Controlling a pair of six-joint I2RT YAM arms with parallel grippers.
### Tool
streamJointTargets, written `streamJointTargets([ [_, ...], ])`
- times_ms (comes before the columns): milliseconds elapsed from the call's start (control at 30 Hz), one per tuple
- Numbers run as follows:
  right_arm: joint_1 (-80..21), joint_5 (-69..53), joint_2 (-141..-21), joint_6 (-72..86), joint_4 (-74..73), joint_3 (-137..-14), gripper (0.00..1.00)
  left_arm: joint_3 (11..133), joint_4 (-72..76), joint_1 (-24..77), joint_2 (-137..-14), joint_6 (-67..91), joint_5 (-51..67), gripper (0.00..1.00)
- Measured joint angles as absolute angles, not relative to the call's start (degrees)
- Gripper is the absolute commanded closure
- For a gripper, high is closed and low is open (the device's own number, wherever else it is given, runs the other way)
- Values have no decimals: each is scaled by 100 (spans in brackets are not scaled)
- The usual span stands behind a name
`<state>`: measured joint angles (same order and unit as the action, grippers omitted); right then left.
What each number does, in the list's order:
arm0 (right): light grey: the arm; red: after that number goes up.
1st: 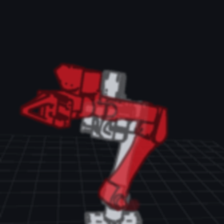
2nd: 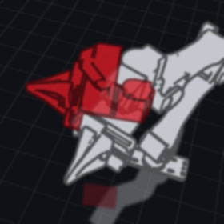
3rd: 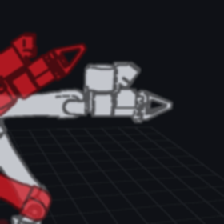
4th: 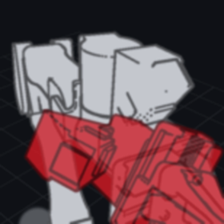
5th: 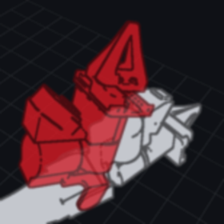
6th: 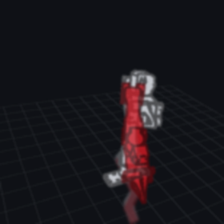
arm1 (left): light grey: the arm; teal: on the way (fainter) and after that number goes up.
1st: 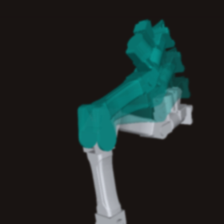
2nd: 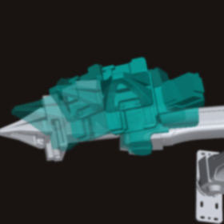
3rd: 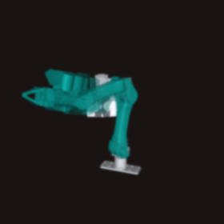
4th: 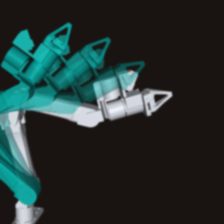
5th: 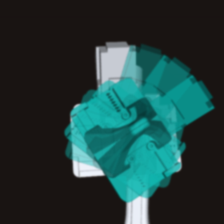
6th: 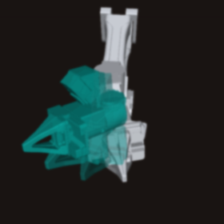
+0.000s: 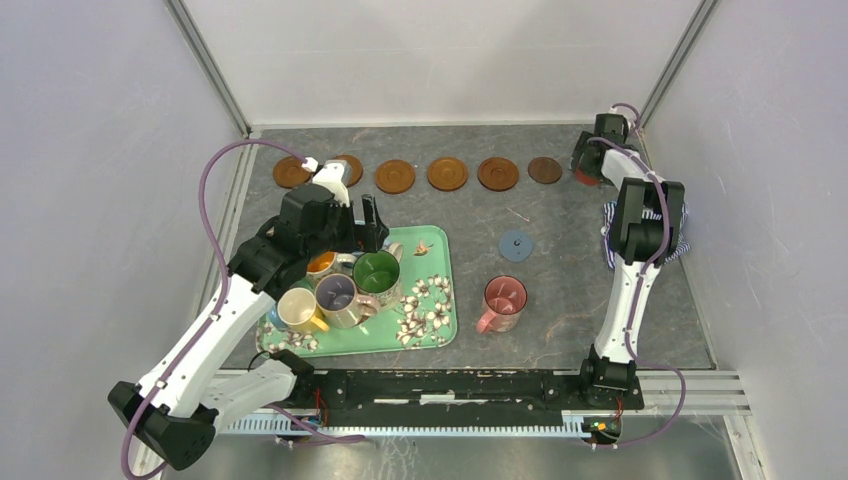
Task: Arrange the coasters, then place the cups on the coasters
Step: Move the coaster to the center of the board.
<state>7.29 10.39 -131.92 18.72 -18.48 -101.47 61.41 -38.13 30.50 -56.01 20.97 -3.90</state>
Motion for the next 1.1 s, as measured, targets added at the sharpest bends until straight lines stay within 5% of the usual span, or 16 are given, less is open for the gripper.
streamJointTargets([
  [333, 591, 1039, -13447, 1863, -1905, -10560, 14, 6090, -3712, 3050, -5599, 2097, -388, 0],
  [533, 565, 1033, -13493, 1863, -1940, -10650, 2, 6082, -3710, 3050, -5599, 2097, -388, 0],
  [1100, 528, 954, -12851, 1774, -2078, -10420, 2, 6077, -3675, 3050, -5599, 2097, -283, 0],
])
